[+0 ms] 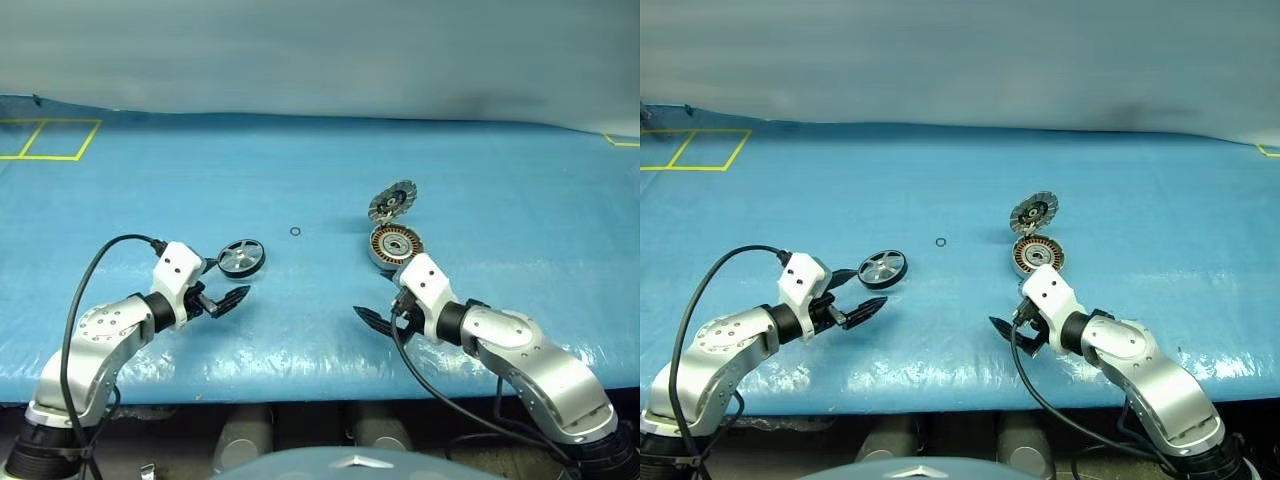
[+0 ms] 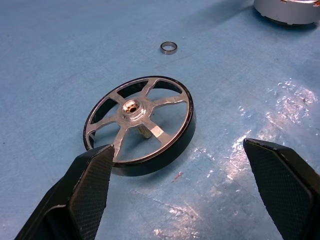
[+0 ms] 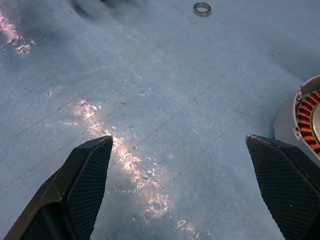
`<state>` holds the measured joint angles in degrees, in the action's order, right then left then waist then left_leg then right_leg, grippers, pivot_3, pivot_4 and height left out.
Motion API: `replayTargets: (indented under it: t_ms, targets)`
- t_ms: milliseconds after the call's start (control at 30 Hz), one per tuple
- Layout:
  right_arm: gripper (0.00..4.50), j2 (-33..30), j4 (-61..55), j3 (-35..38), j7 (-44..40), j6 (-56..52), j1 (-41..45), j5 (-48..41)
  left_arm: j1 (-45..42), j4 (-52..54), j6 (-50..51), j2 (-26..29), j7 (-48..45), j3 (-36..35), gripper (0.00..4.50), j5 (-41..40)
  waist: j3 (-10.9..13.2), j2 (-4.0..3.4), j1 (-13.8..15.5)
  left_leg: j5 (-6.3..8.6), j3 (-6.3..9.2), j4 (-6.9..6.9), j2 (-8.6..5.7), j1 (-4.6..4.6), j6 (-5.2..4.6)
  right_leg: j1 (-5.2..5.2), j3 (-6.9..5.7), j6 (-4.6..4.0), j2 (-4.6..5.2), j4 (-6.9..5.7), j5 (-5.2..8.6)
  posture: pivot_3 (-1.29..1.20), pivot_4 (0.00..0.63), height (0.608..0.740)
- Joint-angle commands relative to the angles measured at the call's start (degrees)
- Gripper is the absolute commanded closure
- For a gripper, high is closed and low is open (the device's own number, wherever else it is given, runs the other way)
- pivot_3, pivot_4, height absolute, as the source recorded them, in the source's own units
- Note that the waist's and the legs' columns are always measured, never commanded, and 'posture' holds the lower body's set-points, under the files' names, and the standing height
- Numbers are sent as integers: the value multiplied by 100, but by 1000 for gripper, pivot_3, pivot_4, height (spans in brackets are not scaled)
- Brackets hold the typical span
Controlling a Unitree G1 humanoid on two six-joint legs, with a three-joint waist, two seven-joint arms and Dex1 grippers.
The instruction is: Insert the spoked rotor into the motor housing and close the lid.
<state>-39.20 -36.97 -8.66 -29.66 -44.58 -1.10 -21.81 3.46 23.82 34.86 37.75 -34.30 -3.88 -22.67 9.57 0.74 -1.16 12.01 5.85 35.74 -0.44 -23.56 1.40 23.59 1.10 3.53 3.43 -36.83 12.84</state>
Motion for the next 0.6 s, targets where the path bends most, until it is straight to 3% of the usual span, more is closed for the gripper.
replayTargets:
  t_ms: [33, 600]
  targets:
    - [10, -47, -221, 46, -64, 42, 71, 44, -4, 224, -94, -6, -80, -55, 0, -24, 0, 0, -2, 0, 0, 1, 0, 0, 0, 0, 0, 1, 0, 0, 0, 0, 150, 740]
    - [10, 155, -242, 143, 29, 108, -25, 245, 181, 321, -209, 94, -394, 211, 0, 148, 0, 0, 0, 0, 1, 19, 0, 1, -1, -7, 0, 5, -1, -7, -5, 0, 150, 740]
